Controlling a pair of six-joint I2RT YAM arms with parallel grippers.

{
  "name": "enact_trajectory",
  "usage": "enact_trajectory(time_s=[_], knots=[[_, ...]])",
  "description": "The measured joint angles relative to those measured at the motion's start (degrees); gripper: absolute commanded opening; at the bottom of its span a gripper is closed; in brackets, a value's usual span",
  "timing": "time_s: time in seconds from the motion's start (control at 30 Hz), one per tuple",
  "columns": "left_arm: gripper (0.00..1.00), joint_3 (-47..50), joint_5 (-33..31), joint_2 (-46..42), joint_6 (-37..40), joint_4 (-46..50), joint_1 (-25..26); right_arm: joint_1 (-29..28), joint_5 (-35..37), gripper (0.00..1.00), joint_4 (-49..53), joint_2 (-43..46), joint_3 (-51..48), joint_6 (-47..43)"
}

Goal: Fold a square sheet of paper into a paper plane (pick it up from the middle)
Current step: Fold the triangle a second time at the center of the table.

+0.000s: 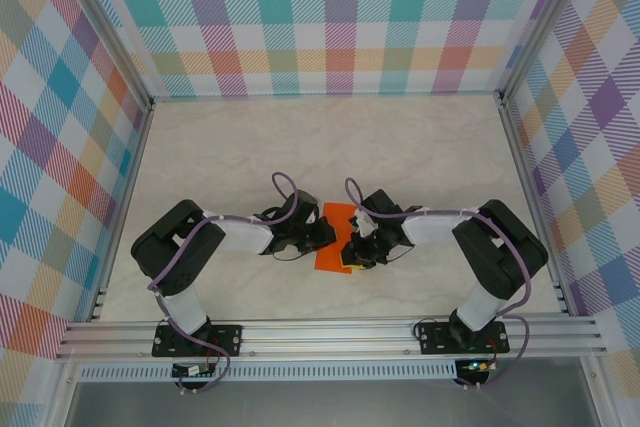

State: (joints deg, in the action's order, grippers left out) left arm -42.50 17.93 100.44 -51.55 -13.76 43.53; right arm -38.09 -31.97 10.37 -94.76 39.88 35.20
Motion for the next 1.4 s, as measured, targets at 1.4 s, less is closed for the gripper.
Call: enact_trajectory(time_s=[1.4], knots=[[0.12, 0.37, -0.02, -0.22, 0.37, -0.55, 0.00, -0.61, 1.84, 0.13, -2.36, -0.68, 0.15, 1.68]])
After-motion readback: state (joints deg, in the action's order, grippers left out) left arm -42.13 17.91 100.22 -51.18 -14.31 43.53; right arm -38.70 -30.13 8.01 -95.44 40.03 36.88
